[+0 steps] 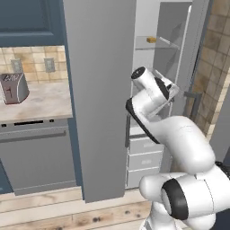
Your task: Take the cake and donut from the fridge and place them on the empty tray on the dining counter.
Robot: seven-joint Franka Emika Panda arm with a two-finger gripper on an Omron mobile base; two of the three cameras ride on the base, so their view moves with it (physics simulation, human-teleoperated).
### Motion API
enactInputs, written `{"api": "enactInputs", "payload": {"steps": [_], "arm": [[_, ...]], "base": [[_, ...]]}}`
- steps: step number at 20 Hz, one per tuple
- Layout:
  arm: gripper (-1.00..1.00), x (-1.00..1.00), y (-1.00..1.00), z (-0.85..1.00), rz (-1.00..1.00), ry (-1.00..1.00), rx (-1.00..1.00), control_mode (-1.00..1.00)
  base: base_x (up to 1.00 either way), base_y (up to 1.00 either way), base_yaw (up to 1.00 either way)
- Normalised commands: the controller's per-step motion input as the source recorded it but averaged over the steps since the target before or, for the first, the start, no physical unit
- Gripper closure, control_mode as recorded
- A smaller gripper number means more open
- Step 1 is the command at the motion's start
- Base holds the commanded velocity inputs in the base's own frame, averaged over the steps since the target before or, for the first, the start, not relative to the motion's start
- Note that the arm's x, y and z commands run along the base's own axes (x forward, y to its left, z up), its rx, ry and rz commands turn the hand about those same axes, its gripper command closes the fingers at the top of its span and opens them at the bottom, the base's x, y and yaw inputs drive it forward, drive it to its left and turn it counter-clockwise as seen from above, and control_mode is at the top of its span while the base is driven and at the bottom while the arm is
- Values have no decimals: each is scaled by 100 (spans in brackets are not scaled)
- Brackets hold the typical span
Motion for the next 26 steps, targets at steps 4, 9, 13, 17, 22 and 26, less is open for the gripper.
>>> {"api": "enactInputs", "payload": {"steps": [4, 9, 13, 17, 22, 26], "arm": [[-100, 88, 0, -20, -2, 24, -14, -100], [-100, 89, 0, -40, -10, 20, -15, -100], [-100, 68, -1, -38, -11, 20, -8, -100], [-100, 41, -21, -32, -12, 12, -7, -100], [-100, 5, -84, -42, -16, 7, -3, -100], [-100, -5, -100, -56, -20, 10, 0, -100]], "base": [[0, 0, 0], [0, 0, 0], [0, 0, 0], [0, 0, 0], [0, 0, 0], [0, 0, 0]]}}
